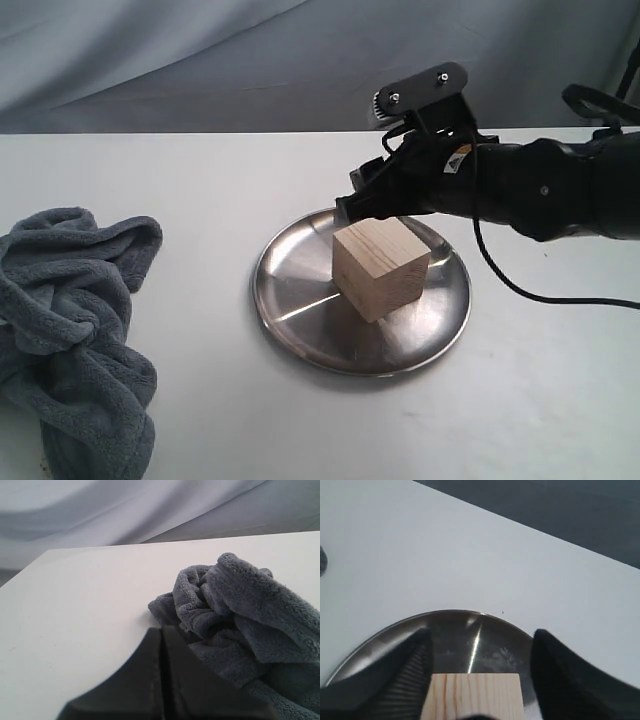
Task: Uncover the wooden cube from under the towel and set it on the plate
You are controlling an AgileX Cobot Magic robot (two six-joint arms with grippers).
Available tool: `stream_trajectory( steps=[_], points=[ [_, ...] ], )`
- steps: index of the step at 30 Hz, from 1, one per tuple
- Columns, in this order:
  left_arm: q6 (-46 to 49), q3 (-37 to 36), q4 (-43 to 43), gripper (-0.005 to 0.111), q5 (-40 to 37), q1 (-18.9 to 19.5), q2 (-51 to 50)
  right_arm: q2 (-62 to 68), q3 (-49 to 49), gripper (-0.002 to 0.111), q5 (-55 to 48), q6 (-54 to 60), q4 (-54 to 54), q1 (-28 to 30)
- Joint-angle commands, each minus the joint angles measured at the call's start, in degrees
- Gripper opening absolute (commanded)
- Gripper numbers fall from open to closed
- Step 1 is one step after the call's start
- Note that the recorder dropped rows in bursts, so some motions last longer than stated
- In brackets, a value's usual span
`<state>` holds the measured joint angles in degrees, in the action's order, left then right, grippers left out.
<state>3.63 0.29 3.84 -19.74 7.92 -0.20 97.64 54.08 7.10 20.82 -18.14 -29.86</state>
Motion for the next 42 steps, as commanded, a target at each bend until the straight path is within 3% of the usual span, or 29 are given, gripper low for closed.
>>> stream_trajectory(
  steps=[1,6,11,16,21,25,32,42],
  points=[
    [-0.1,-0.3,-0.3,0.0,0.4,0.1,0.2,-0.4,4.4,0.031,-9.2,-0.7,-2.8,0.8],
    [-0.1,-0.3,-0.3,0.0,0.4,0.1,0.2,-0.4,14.1,0.014,-23.4,-2.0,-2.9,2.6],
    [-0.1,-0.3,-0.3,0.0,0.4,0.1,0.2,1.3,24.3,0.001,-40.5,-2.3,3.9,4.6],
    [-0.1,-0.3,-0.3,0.0,0.4,0.1,0.2,6.8,35.0,0.0,-60.8,-19.6,23.4,7.2],
    [-0.1,-0.3,-0.3,0.0,0.4,0.1,0.2,10.3,37.4,0.0,-70.4,-20.1,22.3,14.2],
    [-0.1,-0.3,-0.3,0.0,0.4,0.1,0.2,11.3,36.6,0.0,-76.5,-20.1,22.3,23.9],
    [-0.1,-0.3,-0.3,0.0,0.4,0.1,0.2,6.2,23.9,0.0,-70.3,-21.3,20.8,35.2],
    [-0.1,-0.3,-0.3,0.0,0.4,0.1,0.2,-2.7,14.8,0.0,-64.3,-21.3,21.7,37.4]
  ],
)
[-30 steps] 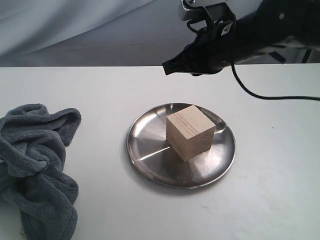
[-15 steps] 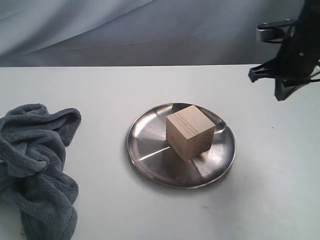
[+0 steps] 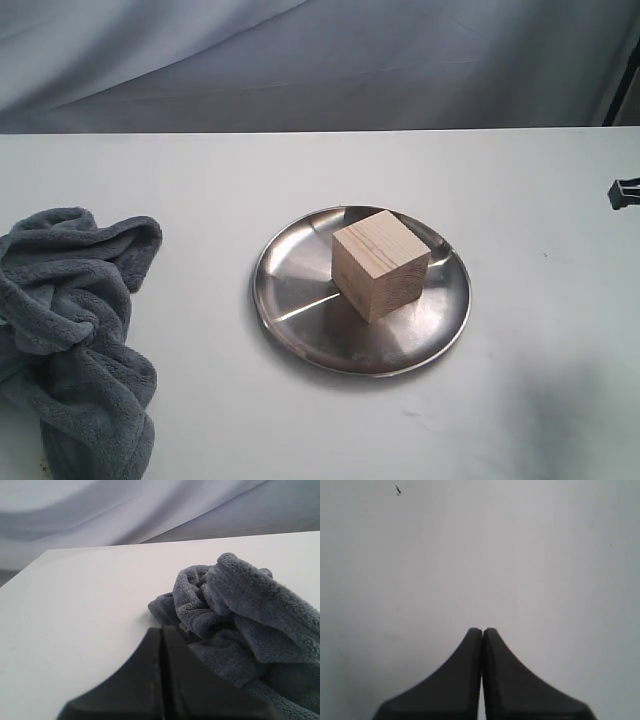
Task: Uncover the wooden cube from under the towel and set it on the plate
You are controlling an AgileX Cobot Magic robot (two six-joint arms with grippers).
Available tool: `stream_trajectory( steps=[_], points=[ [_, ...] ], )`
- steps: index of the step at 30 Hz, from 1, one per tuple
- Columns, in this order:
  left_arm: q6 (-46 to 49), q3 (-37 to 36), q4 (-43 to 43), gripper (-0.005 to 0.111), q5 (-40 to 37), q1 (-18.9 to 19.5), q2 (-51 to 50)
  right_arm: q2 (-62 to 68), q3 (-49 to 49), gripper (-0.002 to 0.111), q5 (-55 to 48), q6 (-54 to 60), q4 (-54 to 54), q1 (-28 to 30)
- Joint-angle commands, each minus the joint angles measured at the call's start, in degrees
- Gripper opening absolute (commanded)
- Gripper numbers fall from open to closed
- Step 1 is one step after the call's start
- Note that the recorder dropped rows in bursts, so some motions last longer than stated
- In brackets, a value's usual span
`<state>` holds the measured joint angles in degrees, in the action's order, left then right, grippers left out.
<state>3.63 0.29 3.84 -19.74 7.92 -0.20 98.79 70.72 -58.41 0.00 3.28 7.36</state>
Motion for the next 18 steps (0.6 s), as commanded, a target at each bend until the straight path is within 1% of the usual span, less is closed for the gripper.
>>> stream_trajectory(
  steps=[1,5,12,18],
  points=[
    [-0.1,-0.3,-0.3,0.0,0.4,0.1,0.2,-5.2,-2.6,0.0,1.3,-0.4,0.2,0.1],
    [-0.1,-0.3,-0.3,0.0,0.4,0.1,0.2,-11.0,-5.9,0.0,2.7,-0.4,0.1,0.1],
    [-0.1,-0.3,-0.3,0.0,0.4,0.1,0.2,-25.3,-11.5,0.0,6.1,-0.4,0.1,0.1],
    [-0.1,-0.3,-0.3,0.0,0.4,0.1,0.2,-36.7,-14.0,0.0,7.4,-0.5,0.1,0.1]
  ],
)
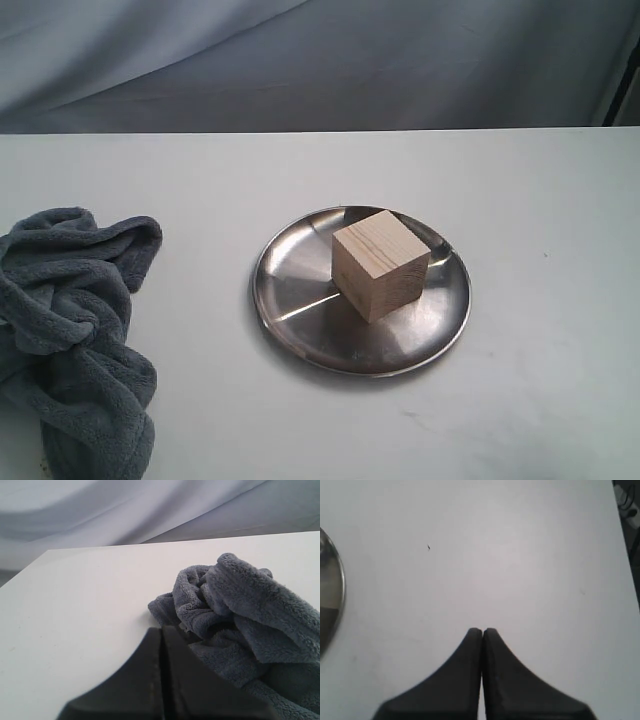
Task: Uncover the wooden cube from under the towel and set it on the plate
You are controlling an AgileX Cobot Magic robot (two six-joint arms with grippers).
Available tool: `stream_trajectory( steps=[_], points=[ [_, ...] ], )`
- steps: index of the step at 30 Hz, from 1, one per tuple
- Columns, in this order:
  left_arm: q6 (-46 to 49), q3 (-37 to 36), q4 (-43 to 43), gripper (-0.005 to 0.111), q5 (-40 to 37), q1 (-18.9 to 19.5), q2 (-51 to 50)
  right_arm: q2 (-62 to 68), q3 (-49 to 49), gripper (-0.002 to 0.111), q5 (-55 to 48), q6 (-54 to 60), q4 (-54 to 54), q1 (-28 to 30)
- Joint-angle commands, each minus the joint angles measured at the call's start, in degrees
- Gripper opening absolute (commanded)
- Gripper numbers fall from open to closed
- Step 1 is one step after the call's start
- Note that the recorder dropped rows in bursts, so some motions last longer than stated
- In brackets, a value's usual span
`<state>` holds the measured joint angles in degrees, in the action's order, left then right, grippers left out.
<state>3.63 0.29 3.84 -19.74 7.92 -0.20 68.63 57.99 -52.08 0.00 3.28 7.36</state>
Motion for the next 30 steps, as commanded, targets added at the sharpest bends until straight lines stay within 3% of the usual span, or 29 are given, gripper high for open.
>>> stream_trajectory(
  steps=[1,13,23,26,30],
  points=[
    [-0.1,-0.3,-0.3,0.0,0.4,0.1,0.2,-8.4,-1.3,0.0,0.9,-0.7,0.1,0.1],
    [-0.1,-0.3,-0.3,0.0,0.4,0.1,0.2,-31.5,-1.7,0.0,2.0,-3.4,0.1,0.0],
    [-0.1,-0.3,-0.3,0.0,0.4,0.1,0.2,-59.4,-8.9,0.0,9.2,-3.4,0.0,0.0],
    [-0.1,-0.3,-0.3,0.0,0.4,0.1,0.2,-67.8,-10.3,0.0,9.2,-3.4,-2.2,0.0],
    [-0.1,-0.3,-0.3,0.0,0.4,0.1,0.2,-68.6,-9.2,0.0,3.6,-3.0,-3.3,0.0]
  ],
)
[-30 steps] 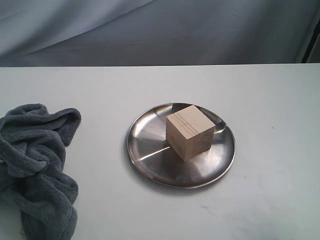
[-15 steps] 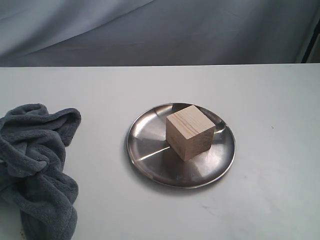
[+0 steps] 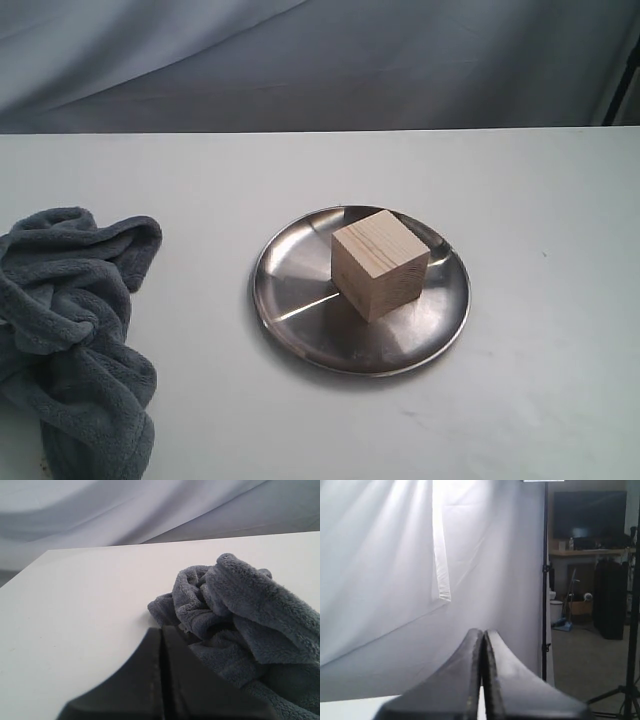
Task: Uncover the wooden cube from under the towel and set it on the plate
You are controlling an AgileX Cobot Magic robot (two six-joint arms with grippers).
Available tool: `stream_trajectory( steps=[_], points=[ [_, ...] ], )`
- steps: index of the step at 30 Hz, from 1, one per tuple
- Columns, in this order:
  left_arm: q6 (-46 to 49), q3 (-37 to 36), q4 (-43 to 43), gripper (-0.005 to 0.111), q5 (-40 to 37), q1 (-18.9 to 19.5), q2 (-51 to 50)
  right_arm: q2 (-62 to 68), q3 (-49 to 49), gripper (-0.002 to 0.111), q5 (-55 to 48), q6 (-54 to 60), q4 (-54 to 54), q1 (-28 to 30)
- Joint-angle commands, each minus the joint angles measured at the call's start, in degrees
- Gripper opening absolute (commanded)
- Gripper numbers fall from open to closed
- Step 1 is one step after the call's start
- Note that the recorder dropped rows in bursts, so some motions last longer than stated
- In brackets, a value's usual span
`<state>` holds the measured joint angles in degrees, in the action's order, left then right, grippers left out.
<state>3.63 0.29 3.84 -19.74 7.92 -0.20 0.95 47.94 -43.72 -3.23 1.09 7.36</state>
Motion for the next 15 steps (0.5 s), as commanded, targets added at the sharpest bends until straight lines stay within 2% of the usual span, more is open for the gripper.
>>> stream_trajectory(
  steps=[1,5,10,15],
  points=[
    [-0.1,-0.3,-0.3,0.0,0.9,0.1,0.2,-1.0,0.8,0.0,-4.9,1.2,-1.1,0.0],
    [-0.1,-0.3,-0.3,0.0,1.1,0.1,0.2,-1.0,-1.6,0.0,-1.1,1.5,-0.7,0.0],
    [-0.1,-0.3,-0.3,0.0,1.1,0.1,0.2,-1.0,-8.3,0.0,9.2,3.2,-0.2,0.0],
    [-0.1,-0.3,-0.3,0.0,1.1,0.1,0.2,-0.8,-17.0,0.0,19.3,3.2,5.7,0.0]
  ],
)
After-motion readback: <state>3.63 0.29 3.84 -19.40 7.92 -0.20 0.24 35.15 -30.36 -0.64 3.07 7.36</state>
